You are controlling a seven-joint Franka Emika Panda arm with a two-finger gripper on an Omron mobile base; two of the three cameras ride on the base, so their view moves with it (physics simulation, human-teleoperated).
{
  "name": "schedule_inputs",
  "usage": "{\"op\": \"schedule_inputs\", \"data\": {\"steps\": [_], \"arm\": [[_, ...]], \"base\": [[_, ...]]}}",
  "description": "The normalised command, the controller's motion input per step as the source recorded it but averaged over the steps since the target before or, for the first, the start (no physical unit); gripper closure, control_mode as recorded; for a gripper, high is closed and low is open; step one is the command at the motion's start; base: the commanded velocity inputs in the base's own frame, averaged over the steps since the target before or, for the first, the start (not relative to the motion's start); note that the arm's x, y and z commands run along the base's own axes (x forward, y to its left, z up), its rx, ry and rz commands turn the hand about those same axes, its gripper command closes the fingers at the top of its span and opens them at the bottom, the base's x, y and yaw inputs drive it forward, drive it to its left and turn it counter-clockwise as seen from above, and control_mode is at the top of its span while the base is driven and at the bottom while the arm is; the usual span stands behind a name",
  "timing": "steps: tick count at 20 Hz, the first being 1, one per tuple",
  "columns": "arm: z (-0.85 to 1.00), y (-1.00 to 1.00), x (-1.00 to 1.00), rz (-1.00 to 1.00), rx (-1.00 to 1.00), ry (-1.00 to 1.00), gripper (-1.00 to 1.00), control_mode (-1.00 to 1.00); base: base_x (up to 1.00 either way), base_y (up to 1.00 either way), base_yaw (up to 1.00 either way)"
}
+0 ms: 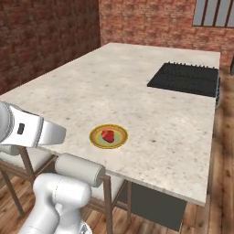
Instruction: Transport the steak and garlic to the fridge. Place the steak on the rack containing meat and place the garlic on the rack containing the vegetable, ensuring meats and vegetables are on different racks.
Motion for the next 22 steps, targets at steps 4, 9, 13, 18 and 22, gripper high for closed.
{"op": "schedule_inputs", "data": {"steps": [4,9,13,18,22], "arm": [[0.00,0.00,0.00,0.00,0.00,0.00,-1.00,1.00],[0.00,0.00,0.00,0.00,0.00,0.00,-1.00,1.00],[0.00,0.00,0.00,0.00,0.00,0.00,-1.00,1.00],[0.00,0.00,0.00,0.00,0.00,0.00,-1.00,1.00],[-0.07,0.02,0.21,-0.03,0.00,0.04,-1.00,-1.00]], "base": [[1.00,0.05,0.00],[1.00,0.40,-0.04],[1.00,0.43,-0.09],[0.93,0.45,-0.23],[0.68,0.23,-0.19]]}}
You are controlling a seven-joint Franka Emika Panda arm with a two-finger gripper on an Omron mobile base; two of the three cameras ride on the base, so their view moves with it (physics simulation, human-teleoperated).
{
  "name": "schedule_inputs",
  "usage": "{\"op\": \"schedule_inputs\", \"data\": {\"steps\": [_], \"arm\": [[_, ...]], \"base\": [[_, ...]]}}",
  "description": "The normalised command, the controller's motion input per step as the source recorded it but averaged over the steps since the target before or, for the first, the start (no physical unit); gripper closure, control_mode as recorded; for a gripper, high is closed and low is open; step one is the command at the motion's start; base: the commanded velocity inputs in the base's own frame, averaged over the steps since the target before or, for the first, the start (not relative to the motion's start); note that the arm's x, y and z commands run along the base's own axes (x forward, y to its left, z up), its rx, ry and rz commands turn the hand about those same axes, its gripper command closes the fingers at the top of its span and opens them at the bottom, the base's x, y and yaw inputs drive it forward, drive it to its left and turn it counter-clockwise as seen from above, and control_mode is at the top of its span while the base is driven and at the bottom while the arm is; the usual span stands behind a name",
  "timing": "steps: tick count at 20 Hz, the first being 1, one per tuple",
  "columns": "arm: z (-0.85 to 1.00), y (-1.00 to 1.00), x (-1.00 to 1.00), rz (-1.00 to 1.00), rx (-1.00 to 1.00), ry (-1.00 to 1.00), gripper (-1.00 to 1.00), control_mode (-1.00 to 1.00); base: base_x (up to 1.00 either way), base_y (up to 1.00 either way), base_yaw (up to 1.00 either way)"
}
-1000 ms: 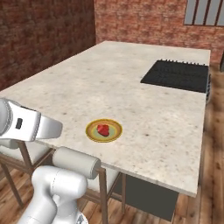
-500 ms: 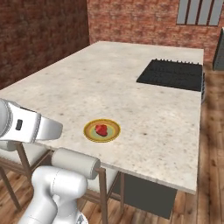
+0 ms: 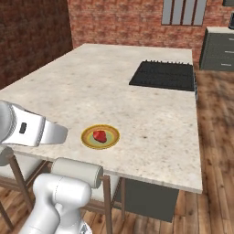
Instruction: Transport the steak and garlic to the fridge. Place the steak on the rack containing meat and place the garlic on the rack containing the vegetable, ensuring meats and vegetables are on different racks.
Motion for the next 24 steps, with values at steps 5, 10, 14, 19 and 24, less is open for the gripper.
{"op": "schedule_inputs", "data": {"steps": [5,10,14,19,24], "arm": [[-0.37,0.00,0.71,0.01,0.00,0.22,-1.00,-1.00],[-0.62,0.05,0.42,0.15,0.00,0.18,-1.00,-1.00],[-0.60,0.21,0.50,0.14,0.00,0.18,-1.00,-1.00],[-0.45,0.26,0.59,0.11,0.00,0.11,-1.00,-1.00],[-0.45,0.35,0.54,0.10,-0.07,0.07,-1.00,-1.00]], "base": [[0.00,0.00,0.00],[0.00,0.00,0.00],[0.00,0.00,0.00],[0.00,0.00,0.00],[0.00,0.00,0.00]]}}
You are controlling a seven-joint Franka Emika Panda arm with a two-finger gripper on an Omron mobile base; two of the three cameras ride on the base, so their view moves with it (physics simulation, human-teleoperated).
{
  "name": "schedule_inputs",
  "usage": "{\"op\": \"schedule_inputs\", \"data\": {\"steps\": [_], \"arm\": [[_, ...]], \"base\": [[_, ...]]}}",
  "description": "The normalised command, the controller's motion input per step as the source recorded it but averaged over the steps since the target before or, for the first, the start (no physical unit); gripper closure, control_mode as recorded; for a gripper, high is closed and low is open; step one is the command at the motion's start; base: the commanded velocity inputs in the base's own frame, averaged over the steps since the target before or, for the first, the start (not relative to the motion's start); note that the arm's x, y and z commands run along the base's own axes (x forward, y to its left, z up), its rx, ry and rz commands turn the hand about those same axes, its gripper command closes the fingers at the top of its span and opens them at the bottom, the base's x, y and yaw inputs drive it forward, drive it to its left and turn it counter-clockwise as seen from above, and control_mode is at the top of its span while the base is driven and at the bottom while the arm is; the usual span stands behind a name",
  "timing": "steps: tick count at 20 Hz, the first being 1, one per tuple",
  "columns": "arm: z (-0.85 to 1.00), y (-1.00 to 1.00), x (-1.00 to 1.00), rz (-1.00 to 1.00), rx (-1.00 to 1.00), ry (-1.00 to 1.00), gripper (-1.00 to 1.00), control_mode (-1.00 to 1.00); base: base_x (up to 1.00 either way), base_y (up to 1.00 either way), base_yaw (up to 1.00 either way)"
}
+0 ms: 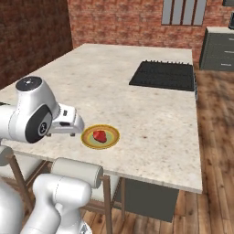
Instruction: Transport the steak and garlic to the fridge. Place the steak on the rack containing meat and place the garlic on the rack containing the vegetable, ensuring meats and vegetables are on different racks.
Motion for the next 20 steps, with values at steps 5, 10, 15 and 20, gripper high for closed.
{"op": "schedule_inputs", "data": {"steps": [5,10,15,20], "arm": [[-0.57,0.24,0.72,0.12,-0.06,0.06,-1.00,-1.00],[-0.42,-0.01,0.51,0.14,-0.05,0.00,-1.00,-1.00],[-0.34,-0.17,0.46,0.09,-0.01,0.02,-1.00,-1.00],[-0.31,-0.22,0.45,0.04,0.00,0.00,-1.00,-1.00]], "base": [[0.00,0.00,0.00],[0.00,0.00,0.00],[0.00,0.00,0.00],[0.00,0.00,0.00]]}}
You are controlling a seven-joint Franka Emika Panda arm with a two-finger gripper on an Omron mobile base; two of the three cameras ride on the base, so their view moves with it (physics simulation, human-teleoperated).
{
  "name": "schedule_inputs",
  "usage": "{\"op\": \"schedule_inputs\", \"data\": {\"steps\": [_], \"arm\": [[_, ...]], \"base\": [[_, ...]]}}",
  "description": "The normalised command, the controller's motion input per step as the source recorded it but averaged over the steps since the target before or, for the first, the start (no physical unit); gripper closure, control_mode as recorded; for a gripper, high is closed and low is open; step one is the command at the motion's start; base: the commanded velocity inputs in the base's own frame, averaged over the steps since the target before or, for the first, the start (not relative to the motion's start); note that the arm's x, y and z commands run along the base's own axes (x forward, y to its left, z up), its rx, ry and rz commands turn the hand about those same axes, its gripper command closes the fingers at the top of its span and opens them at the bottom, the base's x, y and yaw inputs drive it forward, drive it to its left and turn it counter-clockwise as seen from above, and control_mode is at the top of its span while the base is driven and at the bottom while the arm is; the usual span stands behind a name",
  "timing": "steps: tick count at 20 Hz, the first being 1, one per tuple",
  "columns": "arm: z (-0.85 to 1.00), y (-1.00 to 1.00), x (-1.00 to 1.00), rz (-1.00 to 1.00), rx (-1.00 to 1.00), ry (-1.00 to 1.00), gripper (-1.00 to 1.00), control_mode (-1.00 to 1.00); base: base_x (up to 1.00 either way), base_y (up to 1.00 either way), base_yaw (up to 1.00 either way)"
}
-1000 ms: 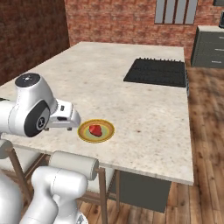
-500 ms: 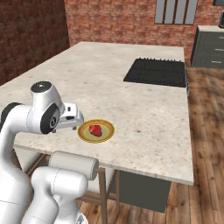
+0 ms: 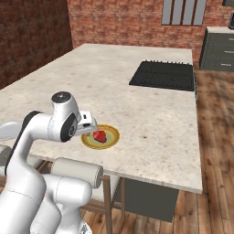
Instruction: Transport the steak and garlic to the fridge. Place the steak on the rack containing meat and place the garlic on the rack containing the vegetable, ensuring meats and vegetables are on different racks.
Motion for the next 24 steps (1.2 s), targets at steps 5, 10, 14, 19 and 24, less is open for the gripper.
{"op": "schedule_inputs", "data": {"steps": [5,10,14,19,24], "arm": [[-0.28,-0.06,0.50,0.01,0.00,0.00,-1.00,-1.00],[-0.32,0.00,0.57,0.00,0.00,0.03,-1.00,-1.00],[-0.32,-0.07,0.41,0.03,0.00,0.02,-1.00,-1.00],[-0.26,-0.10,0.35,0.04,0.01,0.11,-1.00,-1.00],[-0.23,-0.08,0.35,0.04,0.02,0.11,-1.00,-1.00]], "base": [[0.00,0.00,0.00],[0.00,0.00,0.00],[0.00,0.00,0.00],[0.00,0.00,0.00],[0.00,0.00,0.00]]}}
